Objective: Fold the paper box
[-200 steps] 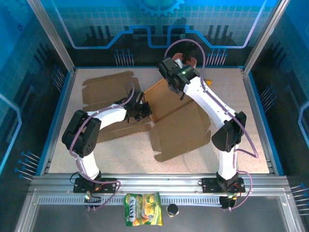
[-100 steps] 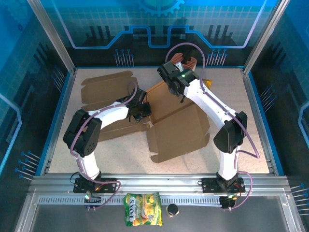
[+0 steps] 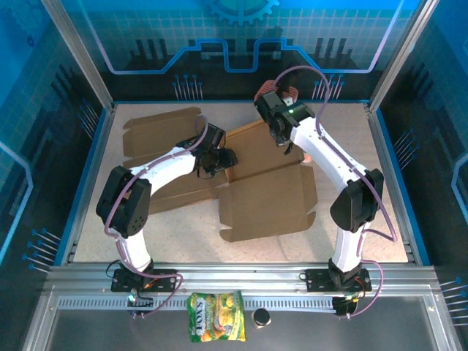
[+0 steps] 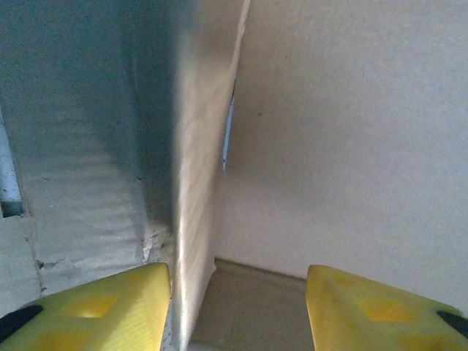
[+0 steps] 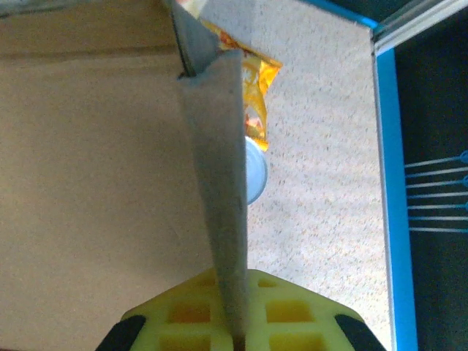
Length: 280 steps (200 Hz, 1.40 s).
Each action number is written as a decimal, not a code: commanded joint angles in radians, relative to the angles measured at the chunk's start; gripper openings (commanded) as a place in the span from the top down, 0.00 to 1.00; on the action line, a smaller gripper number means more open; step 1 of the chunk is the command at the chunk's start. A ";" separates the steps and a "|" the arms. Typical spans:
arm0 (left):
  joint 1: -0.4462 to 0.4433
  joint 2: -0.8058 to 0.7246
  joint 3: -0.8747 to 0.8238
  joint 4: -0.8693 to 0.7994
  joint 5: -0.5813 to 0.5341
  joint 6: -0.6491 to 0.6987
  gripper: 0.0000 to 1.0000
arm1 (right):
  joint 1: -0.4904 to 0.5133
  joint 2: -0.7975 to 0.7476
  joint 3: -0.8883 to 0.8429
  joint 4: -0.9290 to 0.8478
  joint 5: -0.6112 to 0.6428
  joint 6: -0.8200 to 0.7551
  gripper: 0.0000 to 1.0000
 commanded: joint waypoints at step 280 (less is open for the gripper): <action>0.048 -0.656 -0.078 -0.747 -0.120 -0.321 0.28 | -0.219 -0.189 -0.643 0.244 -0.785 0.933 1.00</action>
